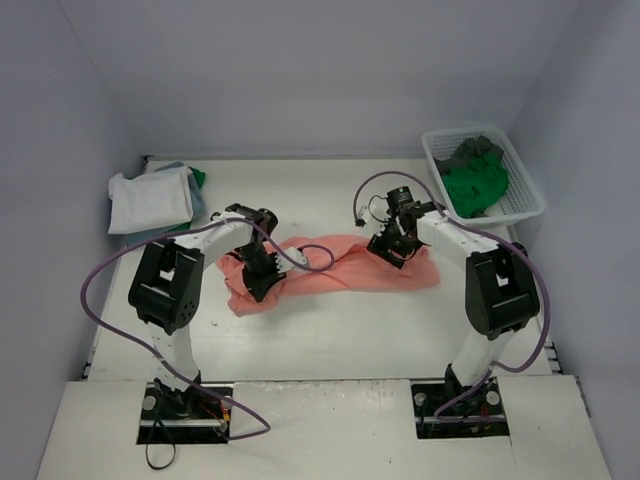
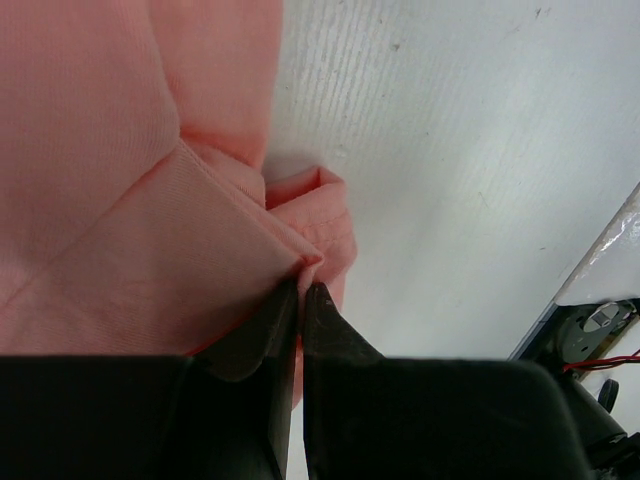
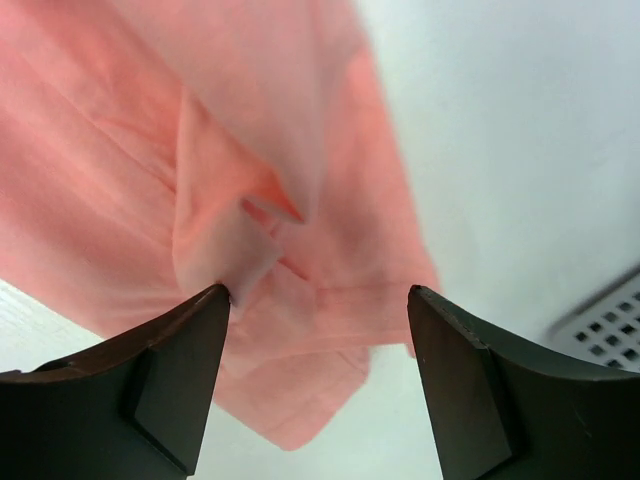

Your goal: Fold and stack the t-shirts

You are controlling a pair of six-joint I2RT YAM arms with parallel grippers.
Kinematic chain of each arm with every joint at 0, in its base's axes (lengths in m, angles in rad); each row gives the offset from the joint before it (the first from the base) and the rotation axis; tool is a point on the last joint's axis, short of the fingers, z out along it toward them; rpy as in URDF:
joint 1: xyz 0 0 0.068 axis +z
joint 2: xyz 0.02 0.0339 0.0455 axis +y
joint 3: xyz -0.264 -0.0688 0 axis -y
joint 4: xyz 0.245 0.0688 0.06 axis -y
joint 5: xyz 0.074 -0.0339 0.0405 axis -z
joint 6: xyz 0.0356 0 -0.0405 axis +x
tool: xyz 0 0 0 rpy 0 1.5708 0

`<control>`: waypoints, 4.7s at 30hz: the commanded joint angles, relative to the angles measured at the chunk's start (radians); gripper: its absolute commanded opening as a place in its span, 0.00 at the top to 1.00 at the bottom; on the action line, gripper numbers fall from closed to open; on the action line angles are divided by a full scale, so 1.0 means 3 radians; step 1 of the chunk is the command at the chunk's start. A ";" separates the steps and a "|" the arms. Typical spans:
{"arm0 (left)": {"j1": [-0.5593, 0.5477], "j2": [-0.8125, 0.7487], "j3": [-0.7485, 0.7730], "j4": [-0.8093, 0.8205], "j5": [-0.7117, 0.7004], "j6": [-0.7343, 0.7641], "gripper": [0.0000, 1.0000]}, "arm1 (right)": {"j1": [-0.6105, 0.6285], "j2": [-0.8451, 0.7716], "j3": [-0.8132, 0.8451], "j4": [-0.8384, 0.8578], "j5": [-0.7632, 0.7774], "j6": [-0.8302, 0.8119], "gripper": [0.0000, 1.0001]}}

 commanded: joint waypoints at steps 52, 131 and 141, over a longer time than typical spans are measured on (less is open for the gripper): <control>0.0287 -0.0157 0.0288 0.0092 0.0087 0.0110 1.00 | 0.0593 0.0262 0.0521 0.0124 -0.1136 0.0685 1.00; 0.0507 0.2409 0.4209 0.0205 -0.0731 -0.1603 1.00 | 0.0869 0.0047 -0.0409 0.0001 -0.1090 0.0327 1.00; 0.0476 0.2512 0.4169 0.0440 -0.0522 -0.1746 0.98 | 0.1196 0.0364 -0.0246 0.0001 -0.1152 0.0348 0.99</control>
